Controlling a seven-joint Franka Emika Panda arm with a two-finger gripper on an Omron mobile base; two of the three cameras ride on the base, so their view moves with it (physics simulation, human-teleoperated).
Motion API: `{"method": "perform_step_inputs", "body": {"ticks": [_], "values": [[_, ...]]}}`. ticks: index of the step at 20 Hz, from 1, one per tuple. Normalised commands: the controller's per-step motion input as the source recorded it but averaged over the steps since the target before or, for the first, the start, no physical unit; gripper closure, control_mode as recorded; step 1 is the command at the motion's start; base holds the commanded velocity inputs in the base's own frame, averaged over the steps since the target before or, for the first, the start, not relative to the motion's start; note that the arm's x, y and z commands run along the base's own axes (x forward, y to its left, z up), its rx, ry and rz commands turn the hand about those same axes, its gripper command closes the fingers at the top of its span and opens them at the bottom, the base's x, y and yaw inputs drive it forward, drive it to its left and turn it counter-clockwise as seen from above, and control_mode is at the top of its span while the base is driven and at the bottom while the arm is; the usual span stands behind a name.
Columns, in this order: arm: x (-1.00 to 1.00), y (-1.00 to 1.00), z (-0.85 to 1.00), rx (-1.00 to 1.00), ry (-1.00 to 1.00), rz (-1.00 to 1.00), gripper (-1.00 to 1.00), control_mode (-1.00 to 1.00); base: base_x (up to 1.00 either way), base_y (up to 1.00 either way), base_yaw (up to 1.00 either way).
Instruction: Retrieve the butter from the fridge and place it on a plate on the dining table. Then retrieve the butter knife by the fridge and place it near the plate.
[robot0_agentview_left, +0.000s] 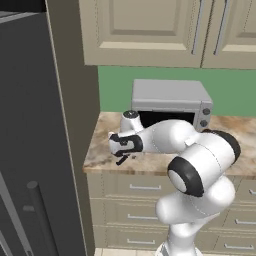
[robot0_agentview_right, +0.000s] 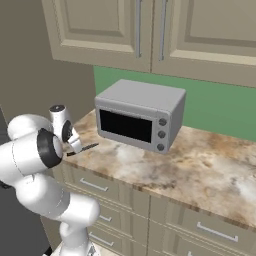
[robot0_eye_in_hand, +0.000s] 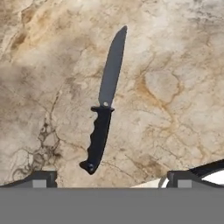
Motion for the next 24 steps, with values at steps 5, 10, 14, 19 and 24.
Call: {"method": "perform_step_inputs", "body": {"ticks": [5, 10, 14, 19, 24], "values": [[0.33, 0.01, -0.58, -0.01, 0.0, 0.0, -1.0, -1.0, 0.0, 0.0, 0.0], [0.43, 0.06, -0.51, 0.0, 0.02, 0.0, -1.0, -1.0, 0.0, 0.0, 0.0], [0.34, 0.2, -0.12, 0.0, 0.0, 0.0, -1.0, -1.0, 0.0, 0.0, 0.0], [0.0, 0.01, -0.32, 0.0, 0.0, 0.0, 1.0, -1.0, 0.0, 0.0, 0.0], [0.0, 0.0, -0.5, 0.0, 0.0, 0.0, 1.0, -1.0, 0.0, 0.0, 0.0]]}}
